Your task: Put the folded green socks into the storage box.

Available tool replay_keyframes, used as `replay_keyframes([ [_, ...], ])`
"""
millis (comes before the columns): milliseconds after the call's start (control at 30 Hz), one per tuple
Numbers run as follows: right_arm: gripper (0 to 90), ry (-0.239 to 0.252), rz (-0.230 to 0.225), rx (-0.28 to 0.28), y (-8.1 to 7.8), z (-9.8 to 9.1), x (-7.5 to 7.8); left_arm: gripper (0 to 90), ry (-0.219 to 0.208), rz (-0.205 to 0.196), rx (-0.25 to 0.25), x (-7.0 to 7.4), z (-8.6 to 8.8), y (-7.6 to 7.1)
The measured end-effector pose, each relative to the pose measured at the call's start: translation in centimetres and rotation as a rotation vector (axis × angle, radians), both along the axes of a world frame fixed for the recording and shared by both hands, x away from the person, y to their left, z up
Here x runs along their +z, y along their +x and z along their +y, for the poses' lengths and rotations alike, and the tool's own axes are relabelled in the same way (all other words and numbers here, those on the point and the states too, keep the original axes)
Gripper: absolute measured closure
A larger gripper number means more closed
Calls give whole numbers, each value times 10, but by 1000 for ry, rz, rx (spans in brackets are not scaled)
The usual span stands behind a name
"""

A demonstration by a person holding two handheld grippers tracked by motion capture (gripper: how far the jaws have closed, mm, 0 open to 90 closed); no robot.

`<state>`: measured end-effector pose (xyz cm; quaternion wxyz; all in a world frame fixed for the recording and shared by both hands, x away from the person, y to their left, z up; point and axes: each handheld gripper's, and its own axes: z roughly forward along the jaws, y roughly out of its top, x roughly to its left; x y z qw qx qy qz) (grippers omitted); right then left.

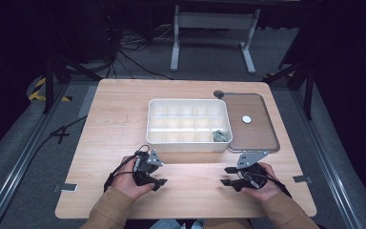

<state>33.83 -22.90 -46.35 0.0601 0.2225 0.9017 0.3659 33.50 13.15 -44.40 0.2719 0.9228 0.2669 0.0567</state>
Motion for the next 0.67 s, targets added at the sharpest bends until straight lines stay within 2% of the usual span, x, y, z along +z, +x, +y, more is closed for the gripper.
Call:
replay_keyframes([
  [167,507,9,-11,7,-4,2,-5,401,-11,0,-8,-9,-2,0],
  [233,506,20,-25,12,-5,5,-8,401,-25,-30,-15,-11,-3,0],
  [300,503,23,-25,21,-5,6,-9,400,-27,-43,-20,-11,-5,-1],
  [433,504,25,-25,20,-4,9,-12,396,-29,-51,-25,-12,-6,-1],
  [533,504,36,-30,7,-3,8,-12,389,-33,-53,-15,-13,-6,-1],
  [600,508,45,-44,-29,-3,7,-10,375,-22,-49,-14,-13,-6,0],
  [667,506,40,-48,-49,-3,6,-9,354,-36,-60,0,-15,-7,0],
])
